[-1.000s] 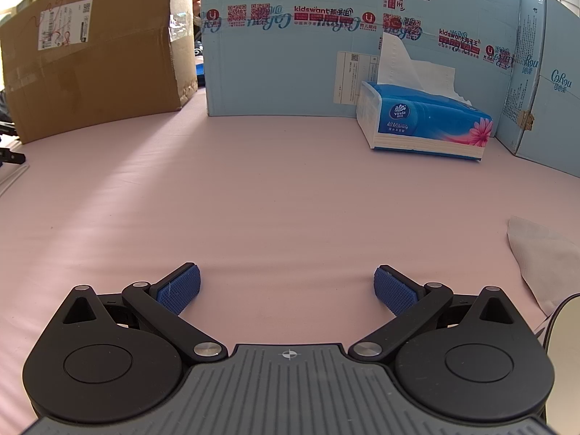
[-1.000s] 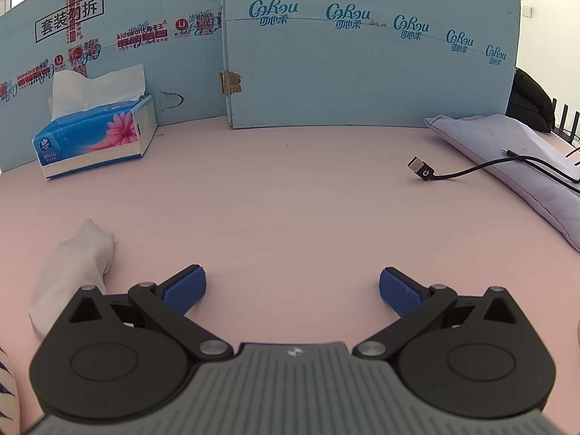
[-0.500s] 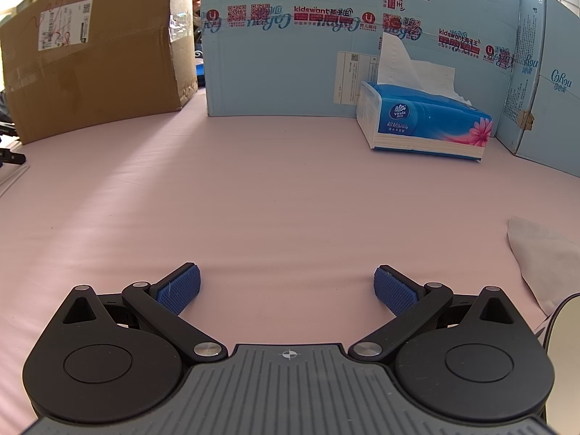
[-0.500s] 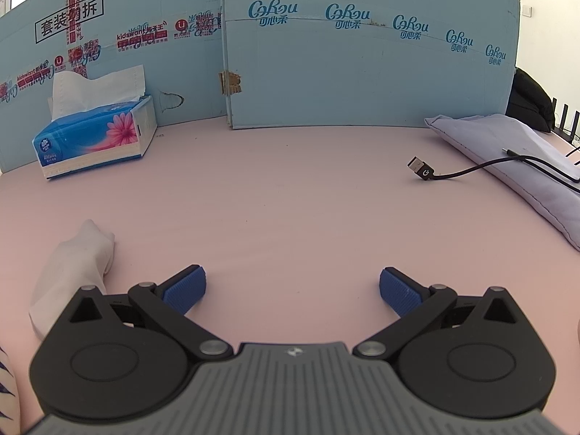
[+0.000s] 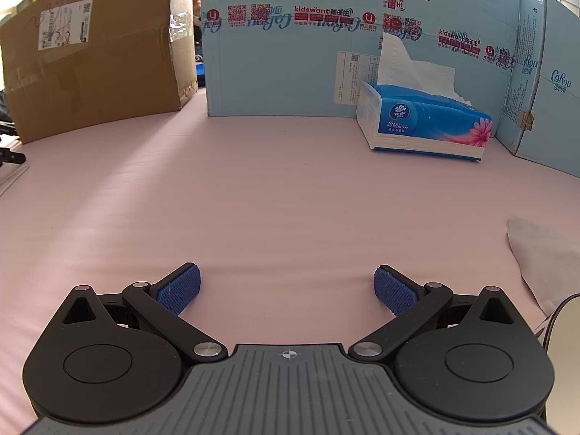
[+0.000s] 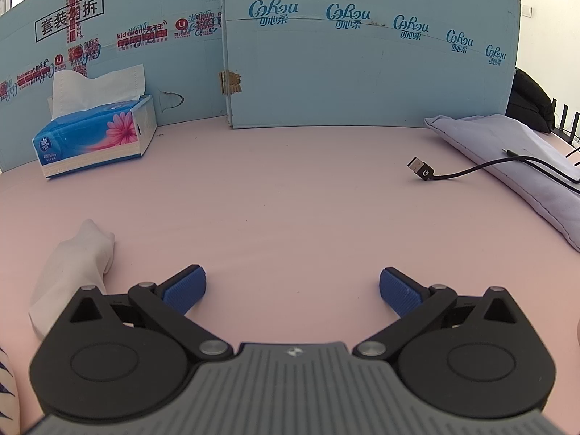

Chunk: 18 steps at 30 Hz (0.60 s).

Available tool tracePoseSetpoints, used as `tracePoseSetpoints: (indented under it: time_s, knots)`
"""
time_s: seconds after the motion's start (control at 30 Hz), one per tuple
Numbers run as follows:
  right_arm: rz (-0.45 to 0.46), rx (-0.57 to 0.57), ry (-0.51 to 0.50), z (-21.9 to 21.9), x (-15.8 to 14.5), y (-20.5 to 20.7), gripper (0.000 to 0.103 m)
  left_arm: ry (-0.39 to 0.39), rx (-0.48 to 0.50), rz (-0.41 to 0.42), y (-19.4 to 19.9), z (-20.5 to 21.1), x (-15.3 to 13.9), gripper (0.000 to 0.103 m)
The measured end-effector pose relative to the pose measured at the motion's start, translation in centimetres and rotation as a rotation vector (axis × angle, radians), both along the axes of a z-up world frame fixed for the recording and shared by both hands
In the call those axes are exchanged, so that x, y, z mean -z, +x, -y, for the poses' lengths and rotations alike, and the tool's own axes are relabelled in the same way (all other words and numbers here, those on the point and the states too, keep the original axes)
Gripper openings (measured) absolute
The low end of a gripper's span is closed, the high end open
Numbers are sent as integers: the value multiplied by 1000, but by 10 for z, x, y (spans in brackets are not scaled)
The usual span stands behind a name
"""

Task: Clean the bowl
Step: 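Move the right tool toward the white cloth while the left tool approaches the white bowl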

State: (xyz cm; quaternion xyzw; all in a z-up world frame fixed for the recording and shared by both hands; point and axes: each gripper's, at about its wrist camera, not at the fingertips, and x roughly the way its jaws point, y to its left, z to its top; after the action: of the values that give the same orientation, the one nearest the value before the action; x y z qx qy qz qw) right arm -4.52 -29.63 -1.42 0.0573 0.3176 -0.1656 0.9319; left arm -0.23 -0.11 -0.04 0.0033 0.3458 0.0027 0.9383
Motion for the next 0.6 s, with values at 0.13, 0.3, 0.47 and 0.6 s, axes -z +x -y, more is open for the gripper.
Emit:
tracePoseSetpoints:
  time_s: [0.13, 0.3, 0.47, 0.6]
  knots:
    - [0, 0, -1, 0, 0, 0, 103, 1, 1, 0, 0, 0, 0, 103]
    - [12, -9, 10, 0, 0, -1, 103, -2, 1, 4, -1, -1, 0, 103]
    - [44, -31, 15, 0, -3, -6, 103, -29, 0, 40, -7, -6, -3, 103]
    - [115, -39, 7, -2, -9, -16, 103, -28, -6, 114, -19, -9, -11, 98]
